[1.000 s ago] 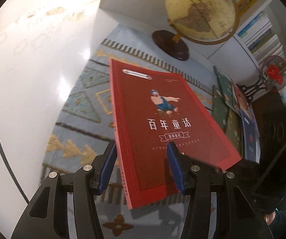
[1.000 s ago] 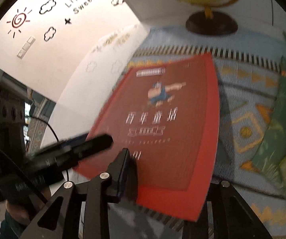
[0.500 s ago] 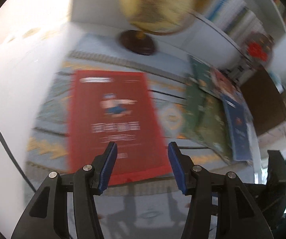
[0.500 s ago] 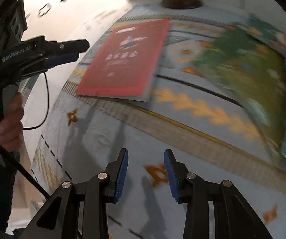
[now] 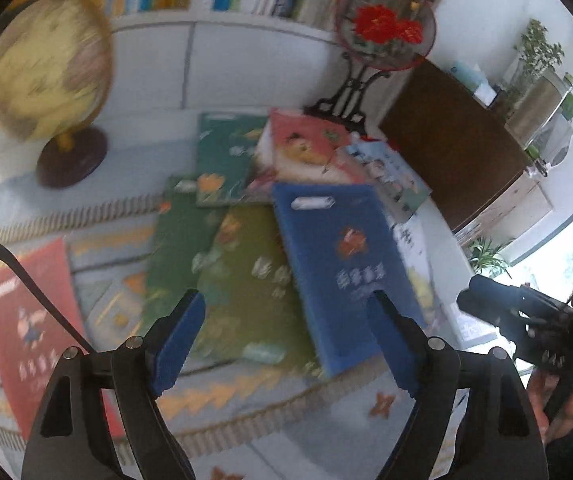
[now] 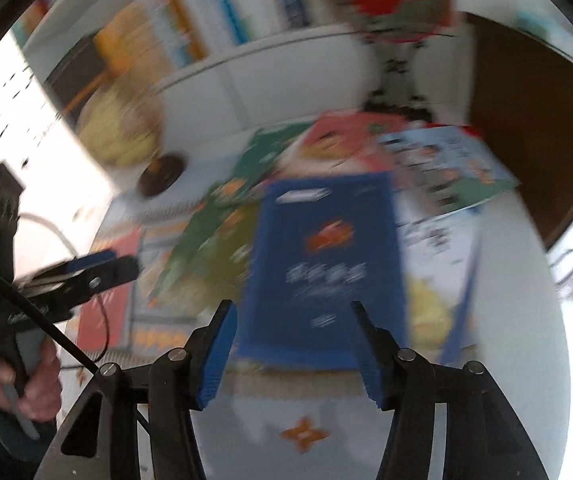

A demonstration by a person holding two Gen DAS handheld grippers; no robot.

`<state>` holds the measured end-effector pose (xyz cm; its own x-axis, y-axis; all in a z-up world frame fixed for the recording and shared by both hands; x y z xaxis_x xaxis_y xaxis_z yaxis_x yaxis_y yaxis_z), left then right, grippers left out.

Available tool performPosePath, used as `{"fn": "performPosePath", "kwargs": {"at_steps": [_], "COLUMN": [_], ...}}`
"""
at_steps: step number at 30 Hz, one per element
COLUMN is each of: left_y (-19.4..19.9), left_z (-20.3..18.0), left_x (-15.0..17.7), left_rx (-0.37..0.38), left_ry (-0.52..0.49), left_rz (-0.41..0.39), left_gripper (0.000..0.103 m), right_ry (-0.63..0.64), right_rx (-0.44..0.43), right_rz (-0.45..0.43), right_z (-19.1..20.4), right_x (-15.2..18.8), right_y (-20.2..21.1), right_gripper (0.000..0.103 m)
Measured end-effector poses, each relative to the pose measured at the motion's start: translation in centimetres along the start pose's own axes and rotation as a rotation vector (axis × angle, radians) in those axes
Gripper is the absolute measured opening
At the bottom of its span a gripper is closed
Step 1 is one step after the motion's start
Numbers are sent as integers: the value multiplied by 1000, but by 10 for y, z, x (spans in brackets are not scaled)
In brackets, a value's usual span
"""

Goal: Organize books

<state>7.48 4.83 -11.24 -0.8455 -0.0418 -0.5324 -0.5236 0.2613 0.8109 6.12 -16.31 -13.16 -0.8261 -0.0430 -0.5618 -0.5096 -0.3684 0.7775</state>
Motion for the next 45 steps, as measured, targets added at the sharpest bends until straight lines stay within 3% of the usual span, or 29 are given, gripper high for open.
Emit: {"fn": "performPosePath", "kwargs": {"at_steps": [5, 7, 12, 14, 19, 28, 38, 43, 45], "left_y": [10, 3, -50, -73, -112, -120, -121, -122, -122], "left_z": [-38, -46, -49, -47, -36, -41, -46, -48, -45], "left_x": [-41, -48, -24, -9, 26, 42, 45, 44, 44], "left_rx": [-66, -71, -61, -68, -50, 1, -33, -60, -60], "left_ry": [-75, -67, -21, 0, 109, 152, 143, 134, 142], "left_rz": [-93, -99, 15, 67, 153, 170, 187, 194, 196], "left_gripper": [82, 82, 80, 72, 52, 44, 44, 48, 48], "right_ry": [-62, -52, -43, -30, 2, -42, -40, -113, -160], "right_rx": [-16, -18, 14, 35, 19, -9, -47, -127, -207], "right_rz": [-124, -147, -71, -25, 90, 128, 121, 152, 137], "right_z": [-47, -54, -75, -80, -89, -107, -101, -102, -107], "right_x": [-40, -50, -47, -37, -10, 5, 9, 9, 6], "right_y": [40, 41, 6, -15, -58, -83, -81, -79, -70], "right_gripper": [55, 68, 70, 70, 42, 36, 36, 37, 37]}}
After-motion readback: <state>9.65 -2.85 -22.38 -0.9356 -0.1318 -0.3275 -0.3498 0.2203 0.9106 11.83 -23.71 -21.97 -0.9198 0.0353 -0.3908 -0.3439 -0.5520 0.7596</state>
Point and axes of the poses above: each gripper's, at about its wrist camera, not at the fingertips, and y roughly against the way its jaws point, z to its left, x to its underside, the point moved 1 cm from there along -y, roughly the way its jaws point, and after that the axes turned 4 degrees about -x, right-handed, at the moved point
